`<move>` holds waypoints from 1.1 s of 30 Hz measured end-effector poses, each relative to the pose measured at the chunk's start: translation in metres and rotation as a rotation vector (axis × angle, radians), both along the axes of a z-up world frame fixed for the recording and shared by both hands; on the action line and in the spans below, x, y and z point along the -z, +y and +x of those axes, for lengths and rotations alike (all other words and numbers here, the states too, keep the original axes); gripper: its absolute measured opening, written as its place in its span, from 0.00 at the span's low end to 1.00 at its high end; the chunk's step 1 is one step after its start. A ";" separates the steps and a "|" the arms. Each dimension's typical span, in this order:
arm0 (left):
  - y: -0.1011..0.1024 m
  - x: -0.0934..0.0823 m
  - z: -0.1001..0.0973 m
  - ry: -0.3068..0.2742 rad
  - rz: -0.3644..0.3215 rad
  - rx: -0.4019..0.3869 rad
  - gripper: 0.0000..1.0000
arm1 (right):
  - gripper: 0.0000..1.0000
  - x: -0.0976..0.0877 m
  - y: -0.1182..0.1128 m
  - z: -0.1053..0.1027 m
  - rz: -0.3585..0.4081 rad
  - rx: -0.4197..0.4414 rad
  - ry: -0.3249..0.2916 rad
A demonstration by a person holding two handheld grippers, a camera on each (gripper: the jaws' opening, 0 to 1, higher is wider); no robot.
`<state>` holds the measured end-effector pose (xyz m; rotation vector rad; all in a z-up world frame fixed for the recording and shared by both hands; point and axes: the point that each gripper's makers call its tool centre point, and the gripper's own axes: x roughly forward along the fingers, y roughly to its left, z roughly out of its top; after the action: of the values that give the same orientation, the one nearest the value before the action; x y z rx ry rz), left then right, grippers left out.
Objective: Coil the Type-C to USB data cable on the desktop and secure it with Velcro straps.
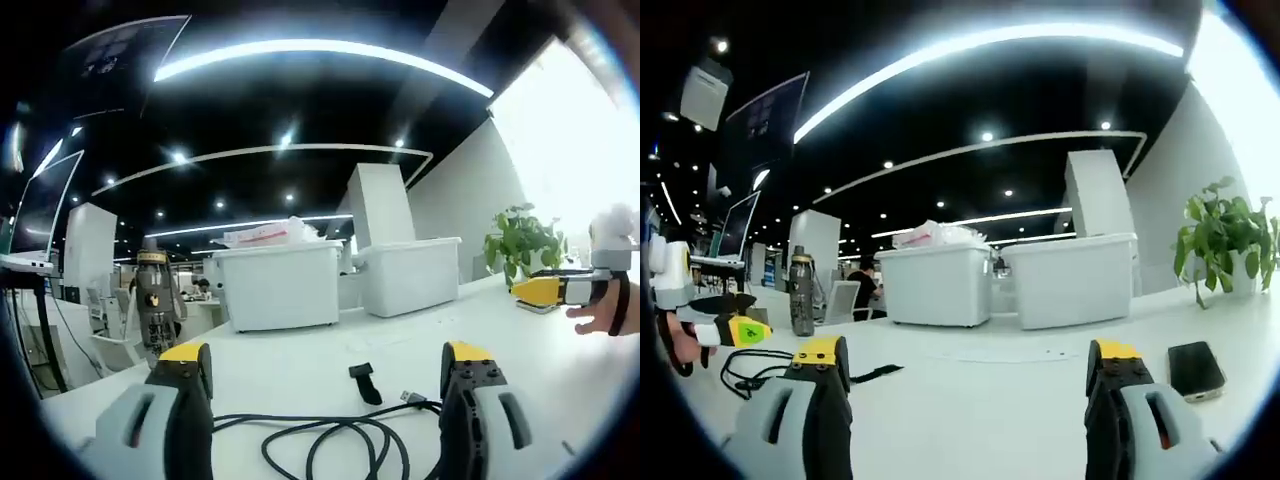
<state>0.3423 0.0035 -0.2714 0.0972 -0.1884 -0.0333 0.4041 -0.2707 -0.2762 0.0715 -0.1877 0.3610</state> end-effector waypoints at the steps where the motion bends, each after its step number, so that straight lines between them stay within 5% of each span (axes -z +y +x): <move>1: 0.001 0.001 0.000 0.003 -0.001 0.000 0.95 | 0.90 0.001 0.000 0.000 0.006 -0.005 0.007; 33: -0.010 0.008 -0.003 0.023 -0.002 0.013 0.87 | 0.77 0.007 -0.007 0.001 0.082 -0.005 0.071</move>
<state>0.3398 -0.0068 -0.2795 0.0941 -0.1664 -0.0469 0.4048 -0.2780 -0.2835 0.1653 -0.1317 0.3548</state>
